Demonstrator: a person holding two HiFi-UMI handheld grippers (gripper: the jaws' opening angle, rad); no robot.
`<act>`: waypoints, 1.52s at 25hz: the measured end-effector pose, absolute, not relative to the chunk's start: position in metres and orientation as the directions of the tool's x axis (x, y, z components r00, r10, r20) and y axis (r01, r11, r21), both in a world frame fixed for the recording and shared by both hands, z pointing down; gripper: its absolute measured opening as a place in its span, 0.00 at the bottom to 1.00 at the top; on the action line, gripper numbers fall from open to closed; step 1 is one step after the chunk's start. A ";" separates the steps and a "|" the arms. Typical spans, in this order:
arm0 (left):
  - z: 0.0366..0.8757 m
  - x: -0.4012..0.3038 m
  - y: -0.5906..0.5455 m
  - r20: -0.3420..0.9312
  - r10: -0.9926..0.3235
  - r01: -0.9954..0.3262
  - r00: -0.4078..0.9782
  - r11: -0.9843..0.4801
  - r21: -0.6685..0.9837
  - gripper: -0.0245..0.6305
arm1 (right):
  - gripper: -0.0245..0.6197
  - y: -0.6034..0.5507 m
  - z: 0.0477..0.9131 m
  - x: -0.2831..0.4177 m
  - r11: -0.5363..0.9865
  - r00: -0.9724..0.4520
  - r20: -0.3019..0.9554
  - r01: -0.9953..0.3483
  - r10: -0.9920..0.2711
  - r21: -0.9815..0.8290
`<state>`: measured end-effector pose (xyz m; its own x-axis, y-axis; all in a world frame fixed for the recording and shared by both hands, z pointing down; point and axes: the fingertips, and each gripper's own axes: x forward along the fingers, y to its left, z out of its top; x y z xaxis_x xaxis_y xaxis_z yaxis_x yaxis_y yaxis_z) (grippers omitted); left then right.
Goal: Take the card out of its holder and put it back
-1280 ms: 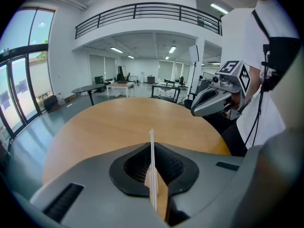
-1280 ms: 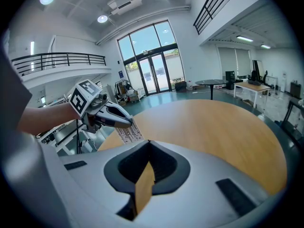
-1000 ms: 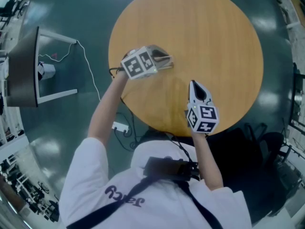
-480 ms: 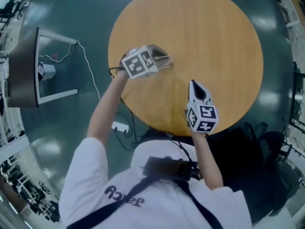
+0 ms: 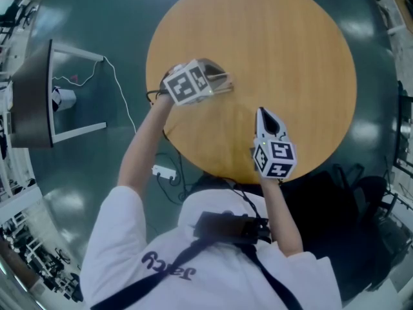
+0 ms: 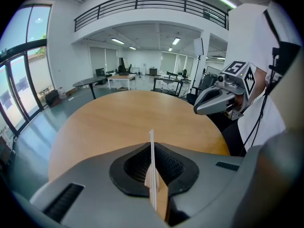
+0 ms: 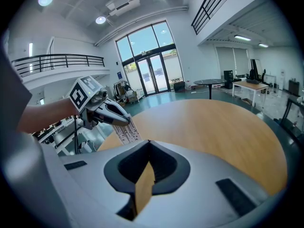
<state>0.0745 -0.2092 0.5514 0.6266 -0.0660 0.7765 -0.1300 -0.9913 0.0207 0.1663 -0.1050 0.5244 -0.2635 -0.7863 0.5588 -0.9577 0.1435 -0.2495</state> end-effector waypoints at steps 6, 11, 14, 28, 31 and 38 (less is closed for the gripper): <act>0.553 0.074 -0.208 0.779 -0.067 -0.141 0.624 -0.990 0.028 0.08 | 0.07 -0.104 0.525 0.162 0.150 -0.272 0.558 -0.955 -0.784 -0.255; 0.553 0.075 -0.209 0.773 -0.067 -0.153 0.630 -0.987 0.039 0.08 | 0.07 -0.105 0.525 0.162 0.150 -0.274 0.560 -0.955 -0.782 -0.258; 0.554 0.076 -0.209 0.773 -0.066 -0.162 0.631 -0.986 0.048 0.08 | 0.07 -0.107 0.525 0.159 0.151 -0.277 0.559 -0.954 -0.782 -0.260; 0.558 0.075 -0.209 0.804 -0.054 -0.167 0.592 -0.984 0.057 0.08 | 0.07 -0.107 0.527 0.161 0.145 -0.276 0.562 -0.953 -0.780 -0.268; 0.562 0.076 -0.208 0.814 -0.048 -0.167 0.579 -0.984 0.060 0.08 | 0.07 -0.106 0.528 0.161 0.142 -0.274 0.564 -0.953 -0.779 -0.268; 0.580 0.080 -0.204 0.823 -0.052 -0.162 0.565 -0.986 0.049 0.08 | 0.07 -0.103 0.531 0.165 0.129 -0.268 0.571 -0.953 -0.776 -0.273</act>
